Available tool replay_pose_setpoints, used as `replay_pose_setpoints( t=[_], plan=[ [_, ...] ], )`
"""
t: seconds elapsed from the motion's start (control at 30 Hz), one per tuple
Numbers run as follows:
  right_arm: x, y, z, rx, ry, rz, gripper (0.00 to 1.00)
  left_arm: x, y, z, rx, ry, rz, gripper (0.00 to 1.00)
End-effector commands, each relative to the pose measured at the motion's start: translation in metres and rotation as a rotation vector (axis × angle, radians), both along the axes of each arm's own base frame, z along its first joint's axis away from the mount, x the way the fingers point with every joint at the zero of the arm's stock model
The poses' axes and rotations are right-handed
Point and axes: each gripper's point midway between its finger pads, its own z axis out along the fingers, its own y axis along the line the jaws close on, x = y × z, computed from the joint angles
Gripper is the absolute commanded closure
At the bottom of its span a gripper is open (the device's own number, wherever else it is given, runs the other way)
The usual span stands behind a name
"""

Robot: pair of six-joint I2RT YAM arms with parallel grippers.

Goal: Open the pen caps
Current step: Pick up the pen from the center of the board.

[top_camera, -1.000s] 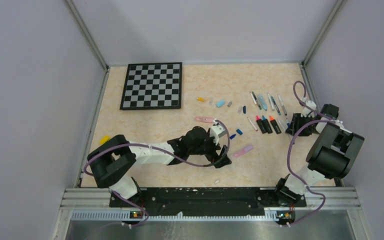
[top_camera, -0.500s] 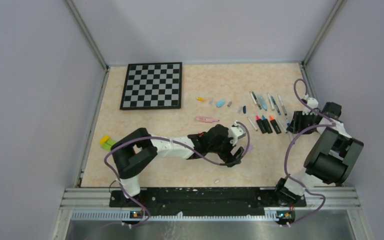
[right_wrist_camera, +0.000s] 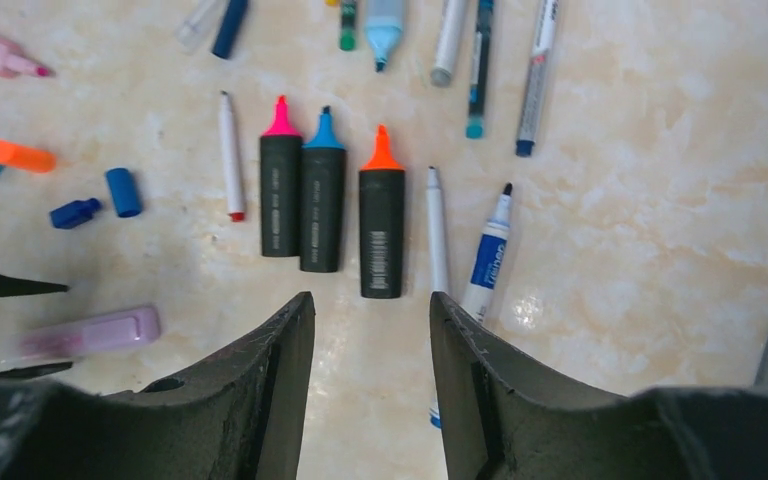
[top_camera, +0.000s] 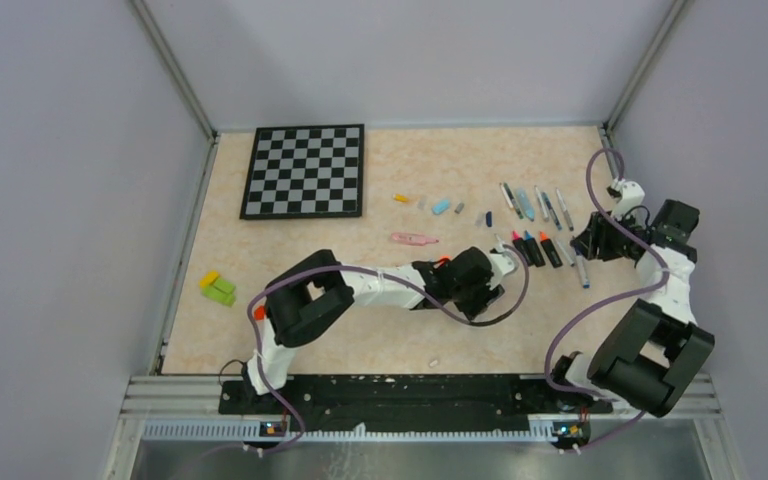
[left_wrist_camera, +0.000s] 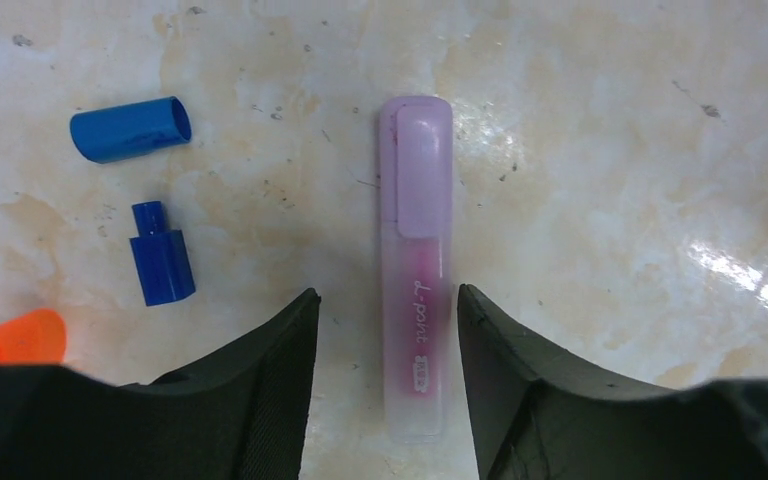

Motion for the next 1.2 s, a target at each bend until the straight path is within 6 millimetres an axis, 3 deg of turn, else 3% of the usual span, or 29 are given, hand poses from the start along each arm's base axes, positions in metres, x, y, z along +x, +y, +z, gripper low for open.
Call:
replay_pose_setpoints(
  t=[0.0, 0.2, 0.33, 0.43, 0.6, 0.77, 1.03, 1.17],
  plan=[
    [-0.003, 0.023, 0.037, 0.063, -0.124, 0.088, 0.55, 0.005, 0.006, -0.01, 0.085, -0.029, 0.029, 0.46],
    [-0.016, 0.052, 0.065, 0.152, -0.205, 0.169, 0.55, -0.002, 0.012, -0.019, 0.141, -0.023, 0.039, 0.68],
    [-0.023, 0.066, 0.078, 0.184, -0.269, 0.204, 0.54, -0.009, 0.018, -0.012, 0.131, 0.012, 0.065, 0.86],
    [-0.029, 0.078, 0.083, 0.225, -0.305, 0.236, 0.52, -0.015, 0.017, 0.01, 0.044, 0.039, 0.092, 0.92],
    [-0.036, 0.101, 0.083, 0.307, -0.312, 0.298, 0.51, -0.021, 0.016, 0.065, -0.212, 0.081, 0.149, 0.97],
    [-0.041, 0.137, 0.078, 0.397, -0.269, 0.401, 0.51, -0.02, 0.035, 0.112, -0.461, 0.14, 0.226, 1.0],
    [-0.055, 0.202, 0.078, 0.507, -0.221, 0.596, 0.51, 0.012, 0.076, 0.148, -0.792, 0.236, 0.404, 1.0],
    [-0.066, 0.23, 0.075, 0.538, -0.202, 0.675, 0.48, 0.025, 0.08, 0.168, -0.913, 0.192, 0.431, 1.0]
  ],
)
